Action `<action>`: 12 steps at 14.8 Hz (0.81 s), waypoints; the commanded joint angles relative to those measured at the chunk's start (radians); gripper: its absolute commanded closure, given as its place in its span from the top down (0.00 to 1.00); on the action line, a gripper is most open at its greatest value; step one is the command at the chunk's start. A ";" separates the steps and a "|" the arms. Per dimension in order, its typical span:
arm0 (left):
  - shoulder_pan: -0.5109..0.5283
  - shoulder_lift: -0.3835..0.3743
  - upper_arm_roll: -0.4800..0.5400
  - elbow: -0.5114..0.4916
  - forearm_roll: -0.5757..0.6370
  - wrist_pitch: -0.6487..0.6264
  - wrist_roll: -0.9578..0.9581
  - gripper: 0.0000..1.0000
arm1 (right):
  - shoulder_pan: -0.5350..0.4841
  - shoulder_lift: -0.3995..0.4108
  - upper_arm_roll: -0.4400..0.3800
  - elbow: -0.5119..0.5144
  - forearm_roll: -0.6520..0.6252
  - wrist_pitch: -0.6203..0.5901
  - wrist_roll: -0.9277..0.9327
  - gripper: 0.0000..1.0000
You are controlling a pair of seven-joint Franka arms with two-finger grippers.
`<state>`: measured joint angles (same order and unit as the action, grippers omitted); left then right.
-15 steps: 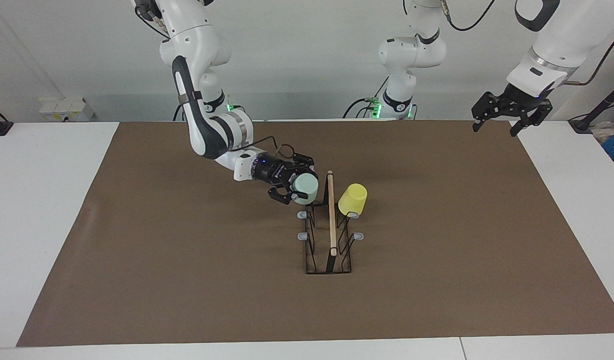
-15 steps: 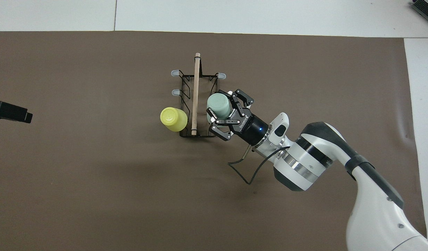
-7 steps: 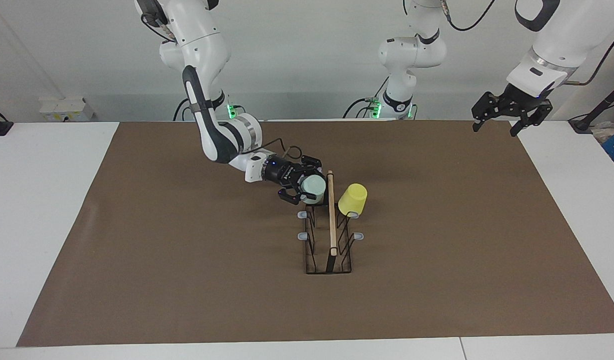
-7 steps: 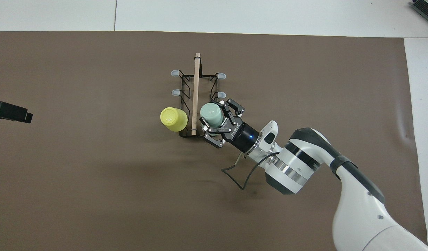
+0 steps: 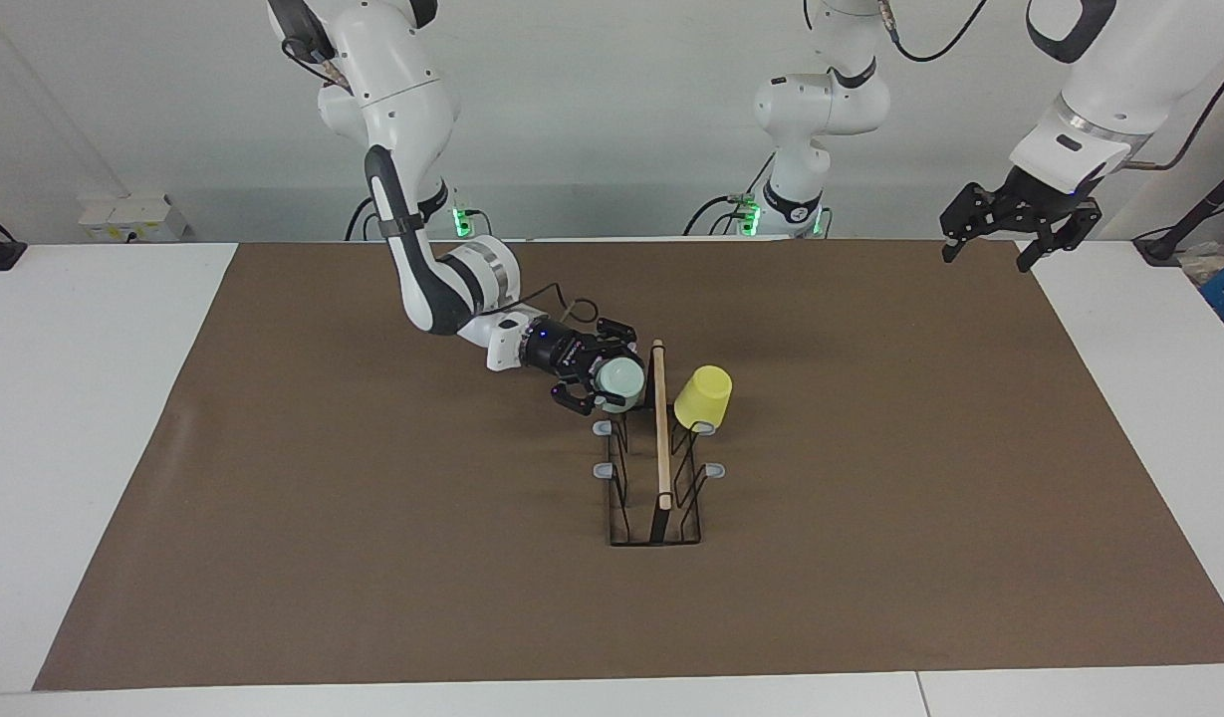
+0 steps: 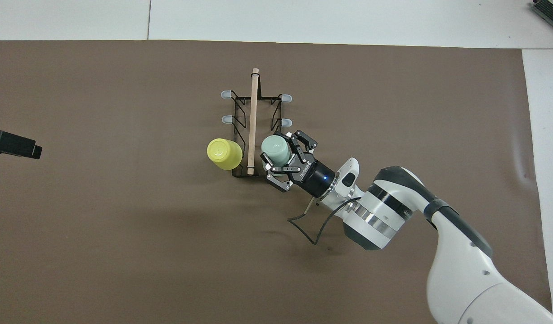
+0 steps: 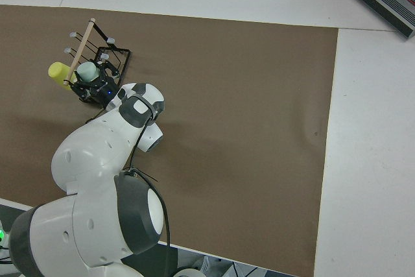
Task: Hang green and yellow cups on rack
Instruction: 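Hang the green cup on a rack peg and open the right gripper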
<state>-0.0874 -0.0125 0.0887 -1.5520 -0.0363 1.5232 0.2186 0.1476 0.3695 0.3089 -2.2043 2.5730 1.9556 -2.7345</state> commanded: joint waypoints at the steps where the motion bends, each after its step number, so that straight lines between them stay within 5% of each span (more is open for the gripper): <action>1: -0.008 -0.026 0.003 -0.028 0.018 0.003 -0.001 1.00 | -0.005 0.005 0.015 -0.009 0.090 -0.014 -0.113 0.80; 3: -0.008 -0.026 0.003 -0.028 0.018 0.003 0.001 1.00 | -0.005 0.005 0.015 -0.011 0.090 -0.009 -0.110 1.00; 7: -0.008 -0.026 0.003 -0.028 0.018 0.003 -0.001 1.00 | 0.000 -0.003 0.016 -0.005 0.084 0.012 -0.073 1.00; 12: -0.008 -0.026 0.003 -0.028 0.018 0.003 0.001 1.00 | 0.010 -0.243 0.024 0.038 -0.003 0.430 0.071 1.00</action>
<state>-0.0874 -0.0125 0.0887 -1.5520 -0.0363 1.5232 0.2186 0.1520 0.2815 0.3222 -2.1587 2.5542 2.2036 -2.7056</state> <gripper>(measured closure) 0.000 0.000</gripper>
